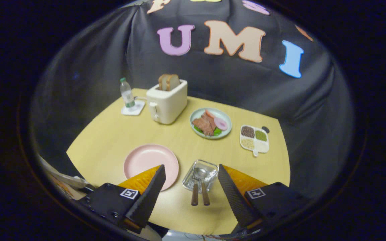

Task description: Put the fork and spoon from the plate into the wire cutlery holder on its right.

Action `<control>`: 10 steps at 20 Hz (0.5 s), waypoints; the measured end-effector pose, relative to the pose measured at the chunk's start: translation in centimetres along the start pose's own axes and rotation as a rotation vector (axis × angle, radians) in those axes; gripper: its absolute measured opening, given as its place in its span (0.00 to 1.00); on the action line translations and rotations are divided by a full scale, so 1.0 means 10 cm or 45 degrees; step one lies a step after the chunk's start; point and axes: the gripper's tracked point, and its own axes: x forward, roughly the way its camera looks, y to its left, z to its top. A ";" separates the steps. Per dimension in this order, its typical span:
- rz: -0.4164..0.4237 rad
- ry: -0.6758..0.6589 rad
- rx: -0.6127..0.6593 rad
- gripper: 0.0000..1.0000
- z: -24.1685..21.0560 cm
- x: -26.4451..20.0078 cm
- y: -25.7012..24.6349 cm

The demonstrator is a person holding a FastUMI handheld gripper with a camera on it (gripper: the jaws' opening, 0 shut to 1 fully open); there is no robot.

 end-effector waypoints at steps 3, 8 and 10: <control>-0.050 -0.237 0.018 1.00 0.19 -0.22 0.04; -0.090 -0.449 0.070 1.00 0.24 -0.45 0.10; -0.095 -0.511 0.125 1.00 0.27 -0.49 0.11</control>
